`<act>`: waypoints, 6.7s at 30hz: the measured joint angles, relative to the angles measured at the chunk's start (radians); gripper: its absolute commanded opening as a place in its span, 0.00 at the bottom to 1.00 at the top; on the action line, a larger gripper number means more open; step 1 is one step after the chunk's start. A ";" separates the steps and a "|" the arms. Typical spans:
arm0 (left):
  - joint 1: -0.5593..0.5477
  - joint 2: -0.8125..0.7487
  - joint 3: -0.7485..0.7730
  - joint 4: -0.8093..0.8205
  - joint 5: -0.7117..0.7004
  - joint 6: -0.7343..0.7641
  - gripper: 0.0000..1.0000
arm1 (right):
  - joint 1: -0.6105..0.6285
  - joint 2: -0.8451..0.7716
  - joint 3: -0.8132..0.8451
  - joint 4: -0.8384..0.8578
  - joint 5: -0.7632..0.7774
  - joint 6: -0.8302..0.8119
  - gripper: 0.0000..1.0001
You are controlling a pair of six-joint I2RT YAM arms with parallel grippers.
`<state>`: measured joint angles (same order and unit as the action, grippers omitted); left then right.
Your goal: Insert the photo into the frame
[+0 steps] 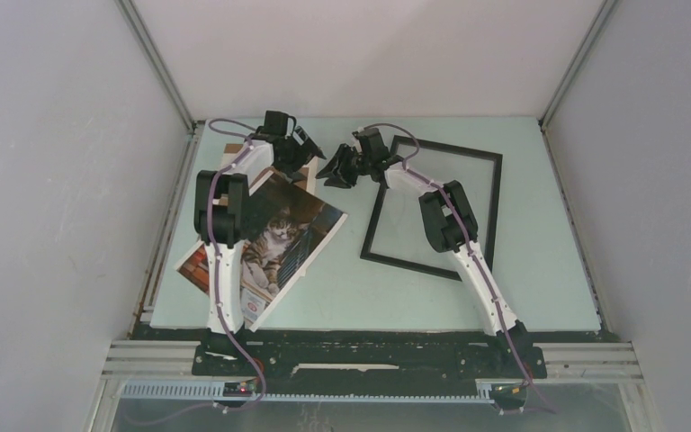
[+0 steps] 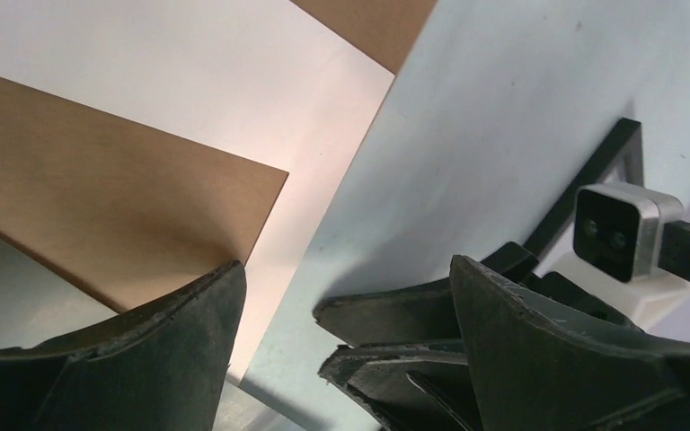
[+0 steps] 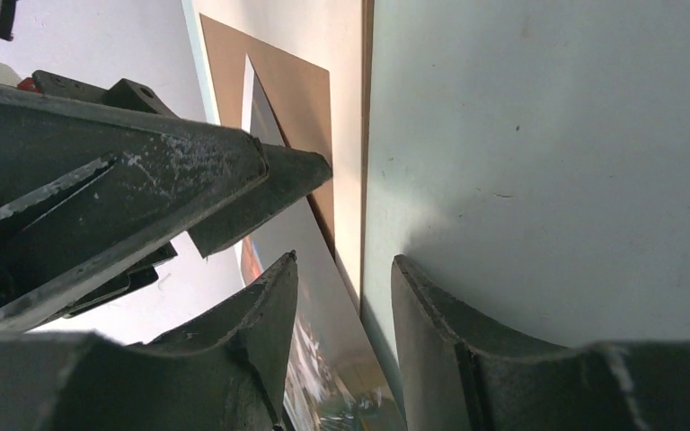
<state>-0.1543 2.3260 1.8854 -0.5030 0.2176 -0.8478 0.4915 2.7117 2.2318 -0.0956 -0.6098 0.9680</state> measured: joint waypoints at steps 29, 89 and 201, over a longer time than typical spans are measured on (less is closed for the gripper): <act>0.066 0.006 -0.132 0.233 0.338 -0.121 0.93 | -0.019 0.099 0.055 0.189 -0.162 0.137 0.49; 0.039 -0.115 -0.262 0.204 0.185 0.005 0.93 | -0.080 0.120 0.233 -0.058 0.112 -0.052 0.48; -0.137 -0.025 -0.011 -0.134 0.009 0.301 0.96 | -0.191 -0.387 -0.536 0.054 -0.045 -0.203 0.58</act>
<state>-0.2916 2.3009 1.8740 -0.6373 0.2264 -0.5472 0.3004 2.3245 1.6958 -0.0418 -0.6548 0.7650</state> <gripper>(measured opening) 0.960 0.585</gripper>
